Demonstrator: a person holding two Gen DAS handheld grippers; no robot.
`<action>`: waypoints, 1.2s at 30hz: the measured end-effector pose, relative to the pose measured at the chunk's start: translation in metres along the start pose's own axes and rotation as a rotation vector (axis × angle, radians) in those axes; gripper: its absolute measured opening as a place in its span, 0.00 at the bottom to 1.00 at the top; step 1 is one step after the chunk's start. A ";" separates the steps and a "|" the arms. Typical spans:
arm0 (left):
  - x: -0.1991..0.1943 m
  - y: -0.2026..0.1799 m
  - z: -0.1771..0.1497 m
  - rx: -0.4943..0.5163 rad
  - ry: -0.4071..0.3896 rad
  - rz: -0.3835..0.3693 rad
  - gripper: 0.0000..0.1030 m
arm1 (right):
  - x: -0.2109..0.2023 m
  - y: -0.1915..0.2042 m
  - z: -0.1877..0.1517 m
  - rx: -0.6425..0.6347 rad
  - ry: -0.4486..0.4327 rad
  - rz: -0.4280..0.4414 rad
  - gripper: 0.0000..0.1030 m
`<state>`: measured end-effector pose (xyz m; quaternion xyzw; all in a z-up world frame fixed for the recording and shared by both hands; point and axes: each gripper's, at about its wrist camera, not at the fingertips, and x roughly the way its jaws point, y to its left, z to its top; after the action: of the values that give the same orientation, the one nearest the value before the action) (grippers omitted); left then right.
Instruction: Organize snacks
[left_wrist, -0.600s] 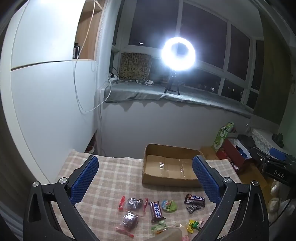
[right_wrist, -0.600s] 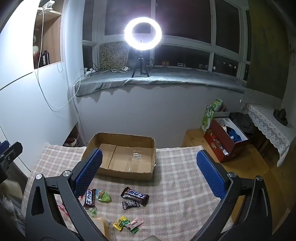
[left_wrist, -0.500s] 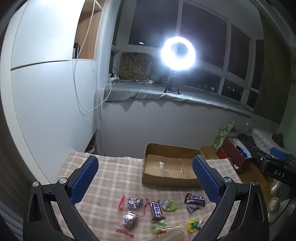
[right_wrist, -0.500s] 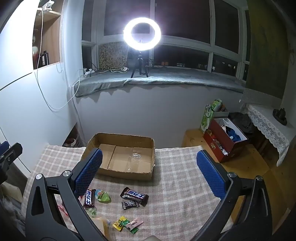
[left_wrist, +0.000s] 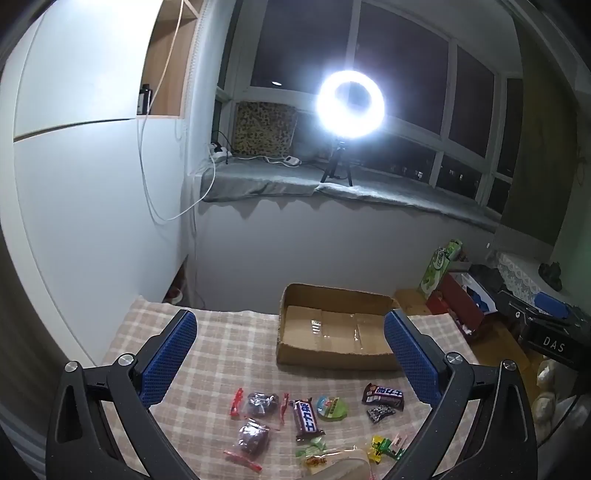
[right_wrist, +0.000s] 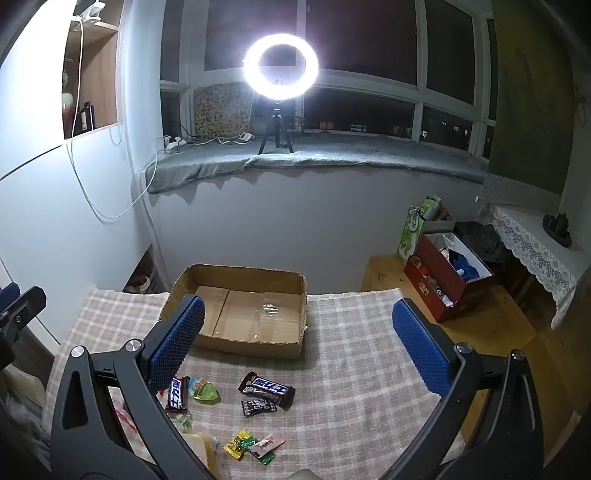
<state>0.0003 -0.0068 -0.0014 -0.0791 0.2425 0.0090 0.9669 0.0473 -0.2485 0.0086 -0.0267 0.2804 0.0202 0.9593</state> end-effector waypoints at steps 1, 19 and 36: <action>0.000 -0.001 0.000 0.002 0.001 -0.001 0.98 | 0.000 0.000 0.000 -0.001 0.000 -0.001 1.00; -0.001 -0.001 0.002 0.002 -0.001 -0.005 0.98 | 0.001 0.001 -0.001 -0.001 0.003 0.002 1.00; 0.000 -0.002 0.001 0.005 -0.001 -0.009 0.98 | 0.000 0.004 -0.003 0.000 0.010 0.003 1.00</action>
<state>0.0008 -0.0090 -0.0001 -0.0778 0.2417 0.0040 0.9672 0.0457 -0.2447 0.0053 -0.0263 0.2854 0.0217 0.9578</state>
